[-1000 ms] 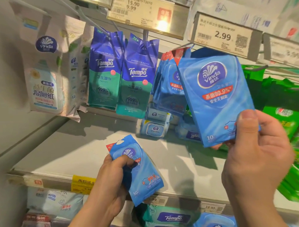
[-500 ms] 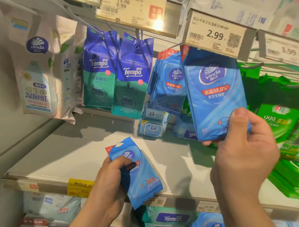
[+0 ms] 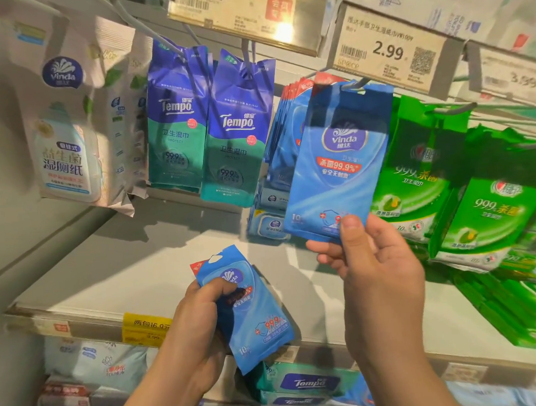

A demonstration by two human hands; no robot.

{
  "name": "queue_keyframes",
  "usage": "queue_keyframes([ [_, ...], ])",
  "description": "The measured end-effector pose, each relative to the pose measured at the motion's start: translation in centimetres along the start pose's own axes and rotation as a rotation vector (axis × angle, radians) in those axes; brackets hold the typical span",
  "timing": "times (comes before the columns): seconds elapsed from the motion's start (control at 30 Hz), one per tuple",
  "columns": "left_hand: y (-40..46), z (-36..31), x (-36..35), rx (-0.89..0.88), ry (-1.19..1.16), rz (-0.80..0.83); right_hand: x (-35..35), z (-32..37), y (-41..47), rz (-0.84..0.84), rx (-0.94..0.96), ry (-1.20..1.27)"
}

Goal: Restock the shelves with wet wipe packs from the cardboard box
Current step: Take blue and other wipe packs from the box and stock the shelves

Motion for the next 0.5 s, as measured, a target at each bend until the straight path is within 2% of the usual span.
queue_keyframes([
  [0.2, -0.1, 0.0, 0.6, 0.004, -0.036, -0.028, -2.4, -1.9, 0.2, 0.14, -0.098, 0.022],
  [0.5, -0.1, 0.0, 0.7, 0.019, -0.034, -0.044, -3.6, -2.9, 1.8, 0.084, -0.227, 0.099],
])
Point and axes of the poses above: each hand's wrist, its own y-axis towards the middle knuckle, its own x-axis out of the back of the hand, z = x × y, the point moved 10 cm from there along y, towards the middle knuckle, and after that the axes turned 12 degrees about -y, right-handed, at the moved point
